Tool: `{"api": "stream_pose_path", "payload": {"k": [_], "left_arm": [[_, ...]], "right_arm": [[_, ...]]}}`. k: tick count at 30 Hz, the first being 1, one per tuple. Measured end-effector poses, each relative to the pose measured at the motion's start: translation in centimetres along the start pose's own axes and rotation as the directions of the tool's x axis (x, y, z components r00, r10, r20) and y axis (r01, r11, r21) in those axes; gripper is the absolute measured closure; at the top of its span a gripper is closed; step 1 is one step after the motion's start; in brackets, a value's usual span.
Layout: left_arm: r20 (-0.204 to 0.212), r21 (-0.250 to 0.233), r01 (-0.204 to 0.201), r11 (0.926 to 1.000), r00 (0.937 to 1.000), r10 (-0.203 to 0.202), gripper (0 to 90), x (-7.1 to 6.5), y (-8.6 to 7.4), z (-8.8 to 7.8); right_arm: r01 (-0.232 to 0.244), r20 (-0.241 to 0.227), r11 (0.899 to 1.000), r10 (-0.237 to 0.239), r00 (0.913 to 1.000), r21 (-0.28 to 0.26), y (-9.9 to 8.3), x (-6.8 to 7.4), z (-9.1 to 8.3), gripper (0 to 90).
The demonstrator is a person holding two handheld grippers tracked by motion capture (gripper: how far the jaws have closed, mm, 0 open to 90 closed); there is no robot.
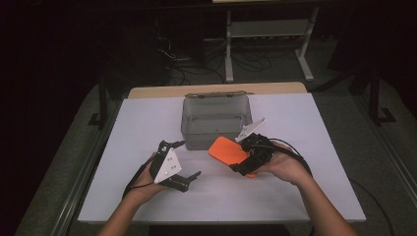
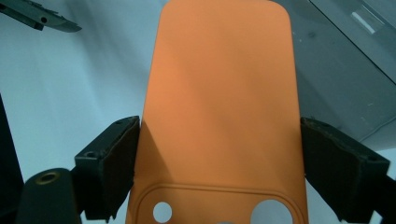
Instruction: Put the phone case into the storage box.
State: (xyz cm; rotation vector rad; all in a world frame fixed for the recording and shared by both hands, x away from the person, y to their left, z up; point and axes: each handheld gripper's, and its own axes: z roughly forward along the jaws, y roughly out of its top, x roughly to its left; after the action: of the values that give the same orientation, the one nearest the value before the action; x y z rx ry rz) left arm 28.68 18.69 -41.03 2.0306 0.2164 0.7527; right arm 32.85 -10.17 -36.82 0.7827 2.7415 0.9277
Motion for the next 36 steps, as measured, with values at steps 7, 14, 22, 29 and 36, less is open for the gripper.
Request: {"api": "stream_pose_path", "payload": {"k": [7, 14, 22, 29, 36], "left_arm": [[-0.015, 0.017, -0.052, 0.9985, 0.9985, 0.052, 0.0, -0.3, 0.1, 0.1], [-0.029, 0.031, -0.101, 0.9944, 0.9943, 0.102, 0.0, -0.5, 0.2, 0.1], [-0.046, 0.053, -0.173, 0.9836, 0.9835, 0.175, 0.0, -1.0, 0.3, 0.2], [-0.067, 0.067, -0.219, 0.9734, 0.9724, 0.223, 0.0, -1.3, 0.4, 0.3], [-0.085, 0.089, -0.273, 0.9579, 0.9561, 0.28, 0.0, -1.6, 0.4, 0.4]], "right_arm": [[0.001, 0.001, 1.0, -0.001, 1.0, 0.001, 0.0, 0.0, 0.0, 14.7], [-0.001, 0.001, 1.0, 0.001, 1.0, 0.002, 0.0, 0.0, 0.0, 14.7], [0.001, 0.002, 1.0, -0.001, 1.0, 0.004, 0.0, 0.0, 0.0, 14.7], [0.0, 0.002, 1.0, 0.0, 1.0, 0.001, 0.0, 0.0, 0.0, 14.7], [0.001, 0.001, 1.0, -0.001, 1.0, 0.005, 0.0, 0.1, 0.1, 14.7]]}}
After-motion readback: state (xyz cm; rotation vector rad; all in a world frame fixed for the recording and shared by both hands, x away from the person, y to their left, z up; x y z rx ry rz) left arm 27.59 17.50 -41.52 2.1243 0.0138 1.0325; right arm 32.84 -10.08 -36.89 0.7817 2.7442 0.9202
